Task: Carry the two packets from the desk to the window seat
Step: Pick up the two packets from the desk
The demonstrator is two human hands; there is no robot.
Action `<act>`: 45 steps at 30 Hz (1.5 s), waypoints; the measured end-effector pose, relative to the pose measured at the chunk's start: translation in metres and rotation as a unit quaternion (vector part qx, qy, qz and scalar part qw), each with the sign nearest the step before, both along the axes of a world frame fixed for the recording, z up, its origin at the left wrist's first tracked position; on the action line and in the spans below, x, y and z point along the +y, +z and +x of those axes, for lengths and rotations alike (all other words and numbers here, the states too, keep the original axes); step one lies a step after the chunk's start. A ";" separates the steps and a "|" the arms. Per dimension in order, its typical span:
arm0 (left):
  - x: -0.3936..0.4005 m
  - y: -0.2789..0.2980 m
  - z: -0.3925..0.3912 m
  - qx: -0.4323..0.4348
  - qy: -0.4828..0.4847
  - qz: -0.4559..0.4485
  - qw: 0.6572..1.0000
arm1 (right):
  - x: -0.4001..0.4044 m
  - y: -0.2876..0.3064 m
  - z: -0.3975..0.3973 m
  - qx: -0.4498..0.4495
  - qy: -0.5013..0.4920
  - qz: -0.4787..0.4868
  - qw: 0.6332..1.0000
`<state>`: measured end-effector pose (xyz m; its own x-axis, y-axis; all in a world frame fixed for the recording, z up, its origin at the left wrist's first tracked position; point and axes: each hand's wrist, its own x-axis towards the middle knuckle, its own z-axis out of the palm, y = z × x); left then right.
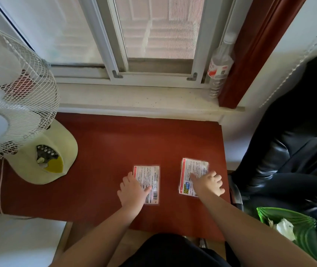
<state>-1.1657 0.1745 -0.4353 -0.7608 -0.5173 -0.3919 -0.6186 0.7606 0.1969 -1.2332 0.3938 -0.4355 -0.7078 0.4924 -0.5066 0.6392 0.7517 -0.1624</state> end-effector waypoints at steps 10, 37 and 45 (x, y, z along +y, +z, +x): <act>0.007 -0.006 -0.006 -0.017 0.141 0.046 0.989 | -0.015 -0.003 -0.008 -0.035 -0.076 -0.006 0.996; -0.053 0.063 -0.002 -0.054 0.071 0.540 0.837 | 0.026 0.053 0.027 0.089 -0.100 -0.503 0.854; -0.084 0.096 0.014 0.008 0.032 0.551 0.834 | 0.014 0.088 0.070 0.110 -0.123 -0.586 0.793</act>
